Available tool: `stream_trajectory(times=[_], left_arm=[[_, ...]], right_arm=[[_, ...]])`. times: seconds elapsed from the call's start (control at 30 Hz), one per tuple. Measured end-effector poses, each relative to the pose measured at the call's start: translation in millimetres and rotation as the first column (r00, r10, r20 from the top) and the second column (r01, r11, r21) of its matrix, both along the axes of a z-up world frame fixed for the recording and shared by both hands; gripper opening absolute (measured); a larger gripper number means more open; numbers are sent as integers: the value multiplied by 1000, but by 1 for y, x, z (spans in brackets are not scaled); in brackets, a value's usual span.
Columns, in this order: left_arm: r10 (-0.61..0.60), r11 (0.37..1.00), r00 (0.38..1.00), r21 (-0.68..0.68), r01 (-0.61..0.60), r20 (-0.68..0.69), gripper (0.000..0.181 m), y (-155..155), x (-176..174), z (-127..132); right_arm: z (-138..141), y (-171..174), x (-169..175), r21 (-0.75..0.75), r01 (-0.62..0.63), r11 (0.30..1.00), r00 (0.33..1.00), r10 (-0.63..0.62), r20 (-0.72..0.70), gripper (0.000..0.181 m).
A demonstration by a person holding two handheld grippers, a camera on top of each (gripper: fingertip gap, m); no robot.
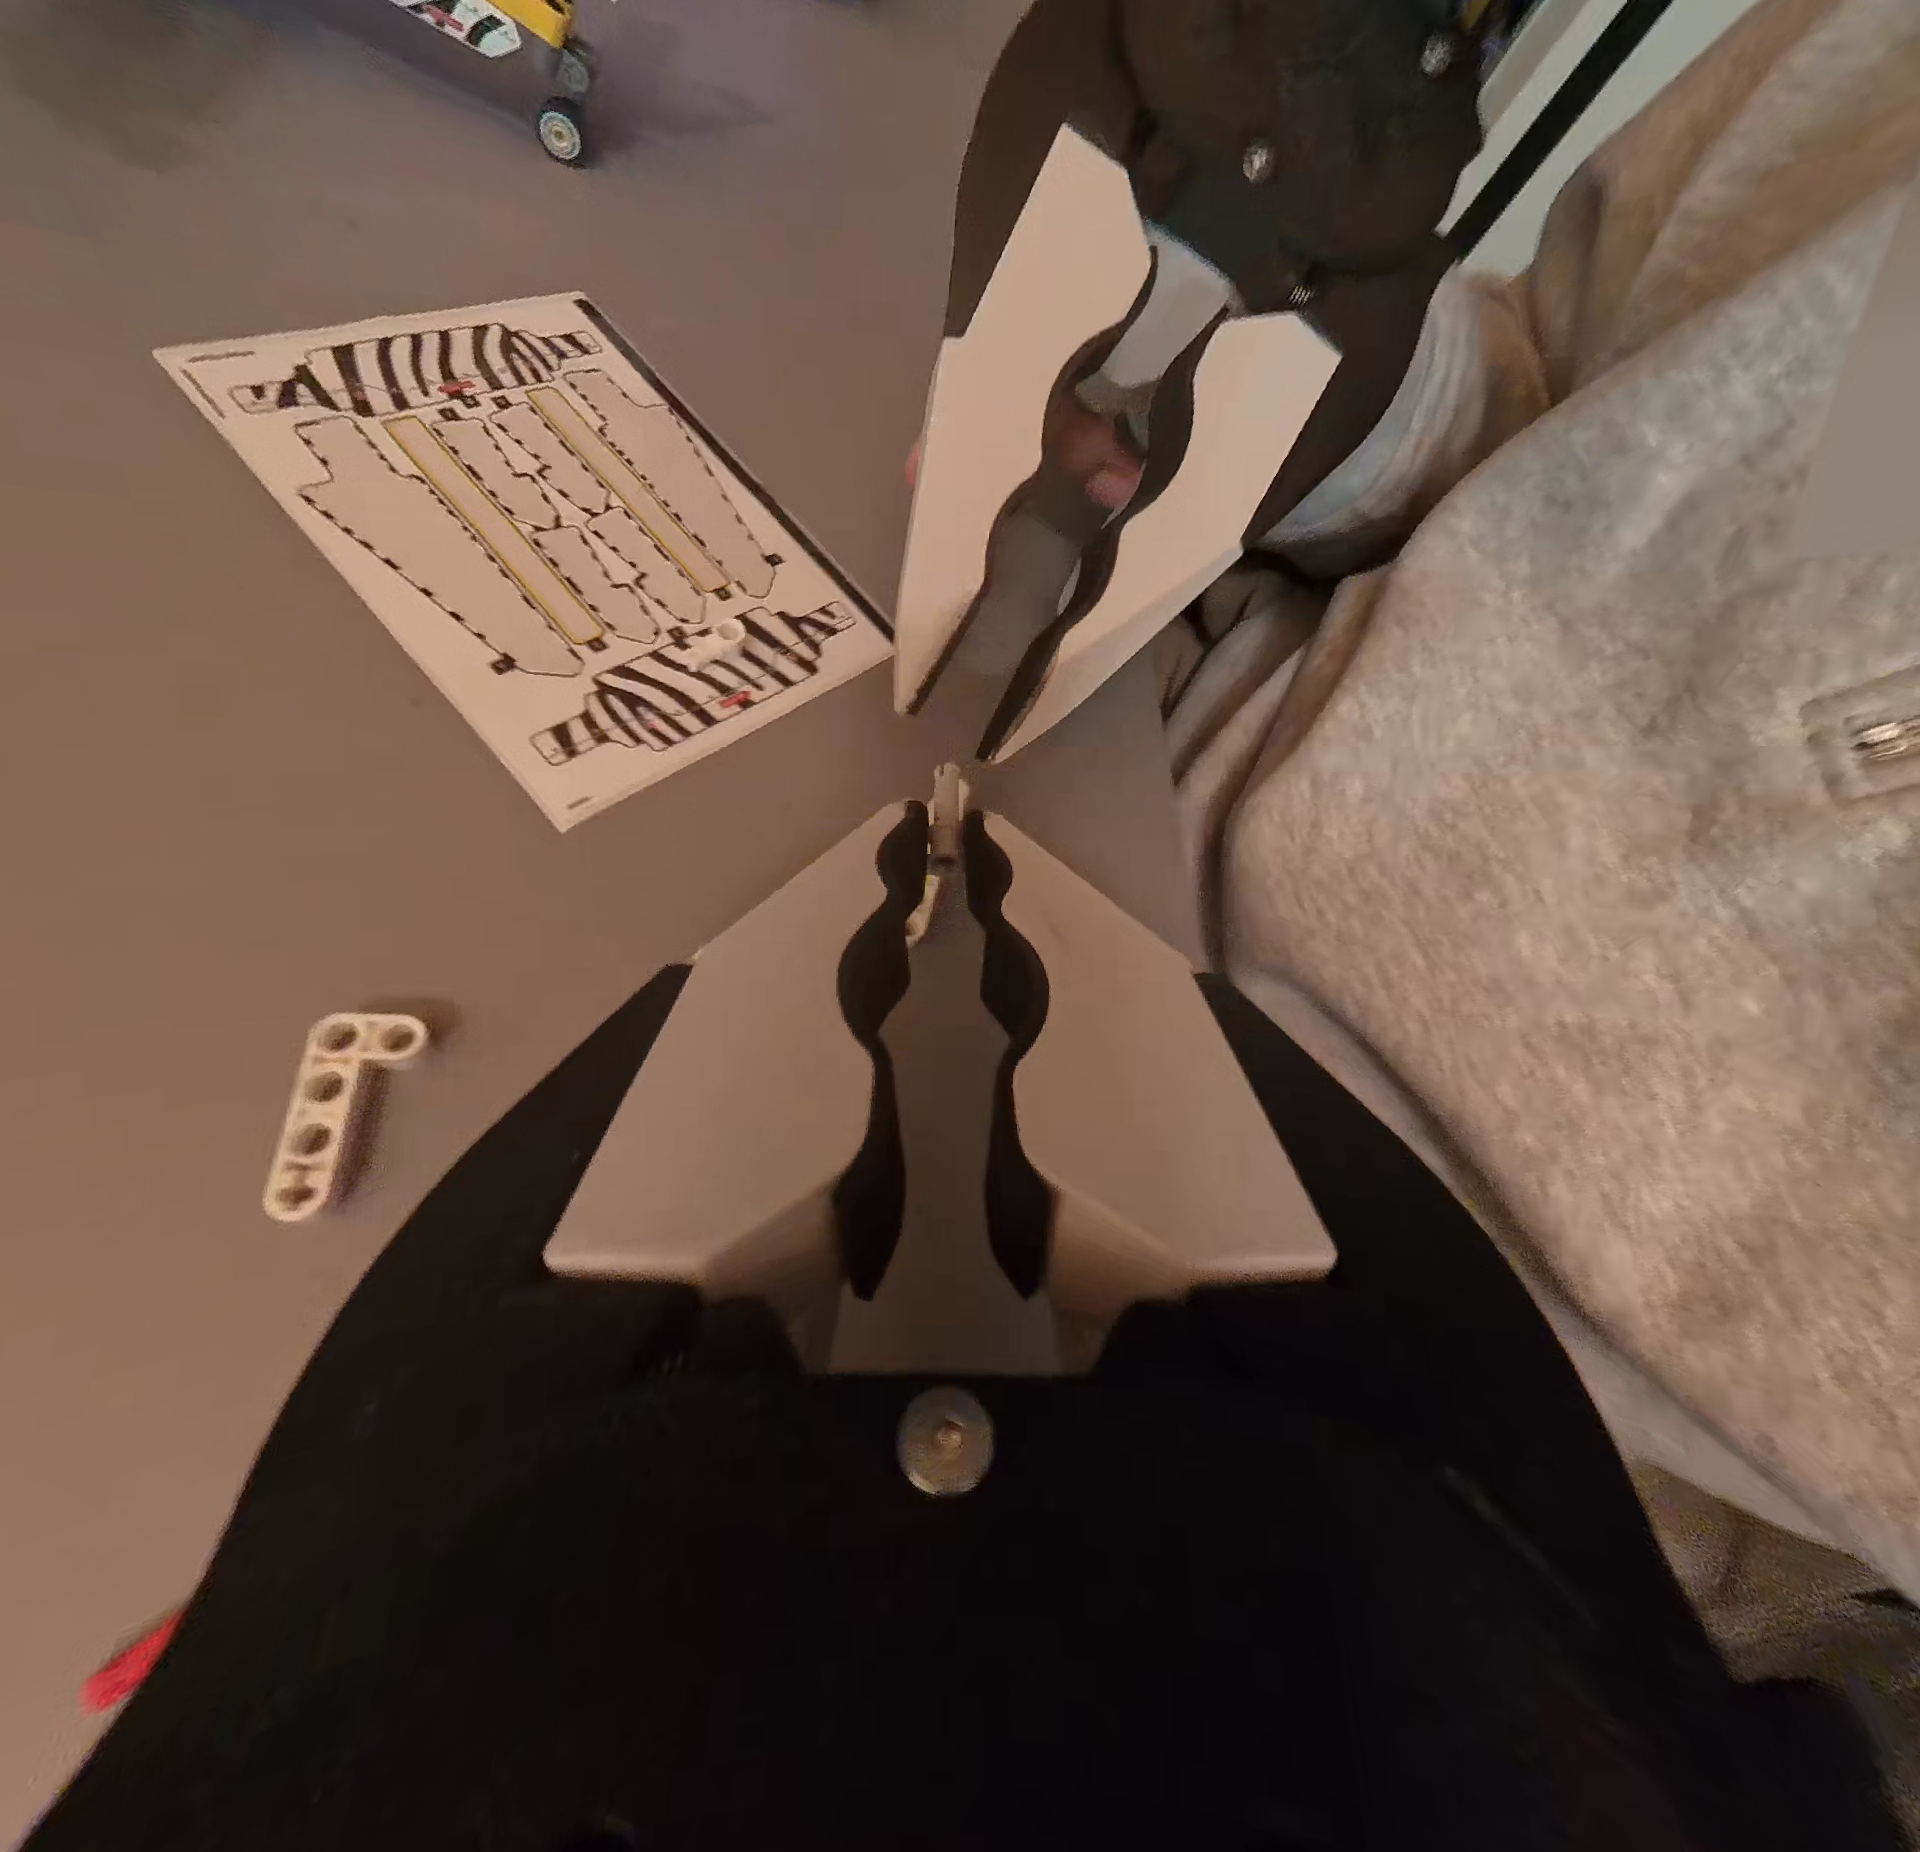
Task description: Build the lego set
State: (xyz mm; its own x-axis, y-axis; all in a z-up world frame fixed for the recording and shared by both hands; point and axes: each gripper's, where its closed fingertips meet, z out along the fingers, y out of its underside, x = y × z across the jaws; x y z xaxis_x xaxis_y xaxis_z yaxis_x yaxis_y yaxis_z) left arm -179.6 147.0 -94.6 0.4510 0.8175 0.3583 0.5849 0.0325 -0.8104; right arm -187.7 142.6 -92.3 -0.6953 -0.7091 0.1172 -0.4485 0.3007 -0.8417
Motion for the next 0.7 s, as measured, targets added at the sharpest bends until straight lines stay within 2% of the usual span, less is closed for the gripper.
stream_trajectory(times=[0.17,0.3,0.6,0.7], left_arm=[[-3,989,999,149,9,-36,5,12,3,12],[-10,972,998,234,24,-61,5,13,5,23],[-18,949,999,313,32,-45,6,14,8,24],[-14,947,999,320,24,-34,5,13,7,22]], right_arm=[[9,6,12,-13,-28,1000,994,29,103,15],[11,6,17,-42,-60,997,995,63,79,3],[21,4,19,-200,-64,978,998,64,-3,10],[21,6,21,-286,-99,953,992,74,-98,4]])
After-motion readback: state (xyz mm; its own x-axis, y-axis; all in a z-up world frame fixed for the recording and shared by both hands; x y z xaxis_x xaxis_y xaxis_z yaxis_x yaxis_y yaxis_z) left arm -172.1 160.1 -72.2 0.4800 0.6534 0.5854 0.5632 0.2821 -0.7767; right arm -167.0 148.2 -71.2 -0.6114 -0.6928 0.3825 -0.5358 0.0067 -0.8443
